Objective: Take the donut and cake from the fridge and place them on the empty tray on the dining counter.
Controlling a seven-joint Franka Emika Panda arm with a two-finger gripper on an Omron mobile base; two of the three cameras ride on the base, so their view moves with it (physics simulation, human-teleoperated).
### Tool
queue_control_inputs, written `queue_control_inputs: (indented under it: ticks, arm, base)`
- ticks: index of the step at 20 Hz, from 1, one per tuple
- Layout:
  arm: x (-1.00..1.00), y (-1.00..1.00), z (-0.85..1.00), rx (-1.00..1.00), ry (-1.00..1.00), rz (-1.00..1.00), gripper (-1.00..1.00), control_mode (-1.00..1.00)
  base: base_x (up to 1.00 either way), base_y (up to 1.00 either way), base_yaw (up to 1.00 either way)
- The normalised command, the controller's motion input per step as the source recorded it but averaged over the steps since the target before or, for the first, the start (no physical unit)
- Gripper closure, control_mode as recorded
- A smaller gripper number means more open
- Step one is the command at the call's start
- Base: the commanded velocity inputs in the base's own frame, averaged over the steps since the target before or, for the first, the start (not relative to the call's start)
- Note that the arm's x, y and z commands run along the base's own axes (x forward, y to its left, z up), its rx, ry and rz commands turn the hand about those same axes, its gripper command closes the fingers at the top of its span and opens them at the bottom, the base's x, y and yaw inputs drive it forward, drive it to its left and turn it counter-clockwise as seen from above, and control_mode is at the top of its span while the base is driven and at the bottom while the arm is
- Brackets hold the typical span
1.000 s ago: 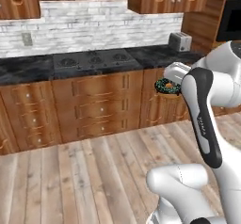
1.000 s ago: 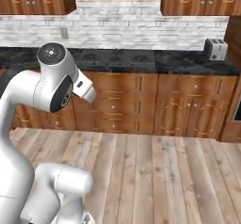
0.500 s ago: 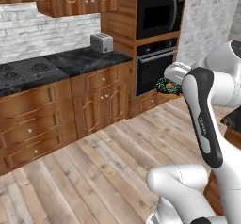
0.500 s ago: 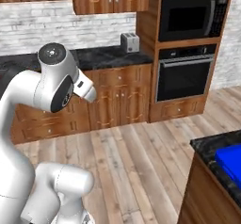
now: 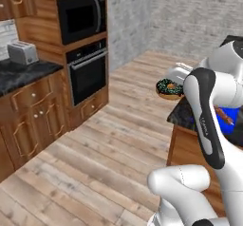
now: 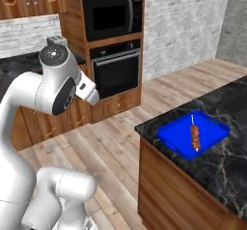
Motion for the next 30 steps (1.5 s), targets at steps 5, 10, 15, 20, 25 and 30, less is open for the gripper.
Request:
queue_control_inputs:
  ticks: [5, 10, 15, 20, 25, 30]
  arm:
    - [0.0, 0.0, 0.0, 0.0, 0.0, 0.0, 1.0, 1.0]
    - [0.0, 0.0, 0.0, 0.0, 0.0, 0.0, 1.0, 1.0]
    - [0.0, 0.0, 0.0, 0.0, 0.0, 0.0, 1.0, 1.0]
    - [0.0, 0.0, 0.0, 0.0, 0.0, 0.0, 1.0, 1.0]
    - [0.0, 0.0, 0.0, 0.0, 0.0, 0.0, 1.0, 1.0]
    - [0.0, 0.0, 0.0, 0.0, 0.0, 0.0, 1.0, 1.0]
  base:
    - [0.0, -0.56, -0.58]
    - [0.0, -0.6, -0.56]
    - [0.0, -0.87, -0.36]
    - [0.0, -1.0, -0.07]
    - [0.0, -1.0, -0.05]
    - [0.0, -1.0, -0.02]
